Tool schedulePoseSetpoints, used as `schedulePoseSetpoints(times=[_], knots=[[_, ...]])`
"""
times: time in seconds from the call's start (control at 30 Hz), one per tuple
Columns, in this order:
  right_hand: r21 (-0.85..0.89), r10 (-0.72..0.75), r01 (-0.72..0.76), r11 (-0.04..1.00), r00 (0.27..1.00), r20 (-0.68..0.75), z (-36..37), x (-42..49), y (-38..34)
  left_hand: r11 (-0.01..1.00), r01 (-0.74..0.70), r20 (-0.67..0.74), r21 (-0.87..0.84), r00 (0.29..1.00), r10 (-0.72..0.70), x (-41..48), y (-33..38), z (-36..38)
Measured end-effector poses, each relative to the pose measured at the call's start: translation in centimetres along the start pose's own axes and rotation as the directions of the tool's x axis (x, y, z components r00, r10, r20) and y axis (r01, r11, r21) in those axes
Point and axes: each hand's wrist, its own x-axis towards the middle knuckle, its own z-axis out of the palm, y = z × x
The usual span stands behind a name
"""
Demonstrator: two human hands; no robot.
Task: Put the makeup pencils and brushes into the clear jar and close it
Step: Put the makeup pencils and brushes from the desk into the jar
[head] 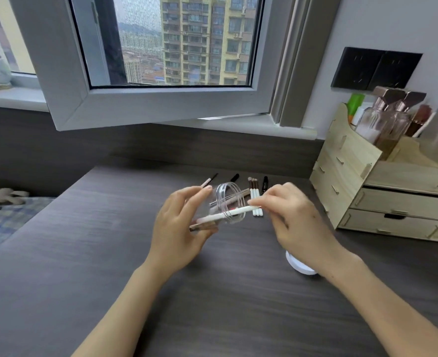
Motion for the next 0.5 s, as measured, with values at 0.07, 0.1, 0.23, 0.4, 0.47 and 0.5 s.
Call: schedulePoseSetpoints(times=[0.07,0.1,0.23,0.4,0.47,0.5], knots=[[0.022,-0.073,0.072,0.997,0.996,0.054,0.4,0.0,-0.8,1.0,-0.008,0.04,-0.004,0.999,0.008,-0.2,0.2,0.2],[0.047,-0.092,0.089,0.995,0.993,0.077,0.5,0.0,-1.2,1.0,-0.008,0.053,-0.008,0.999,0.008,-0.3,0.3,0.2],[0.337,0.121,-0.153,0.929,0.986,0.116,0.9,0.4,-2.3,0.999,0.002,0.049,-0.05,0.999,0.0,-0.3,0.7,0.3],[0.616,0.253,-0.284,0.734,0.957,0.14,0.3,2.3,-2.4,0.997,0.038,0.011,-0.073,0.999,-0.037,-0.2,0.4,0.0],[0.672,0.376,-0.3,0.677,0.926,0.035,0.8,3.1,-0.9,0.994,0.083,-0.027,-0.073,0.996,-0.085,0.1,0.1,-0.2],[0.615,0.428,-0.334,0.714,0.904,-0.005,1.7,3.6,0.4,0.991,0.11,-0.045,-0.075,0.993,-0.113,0.2,0.0,-0.3]])
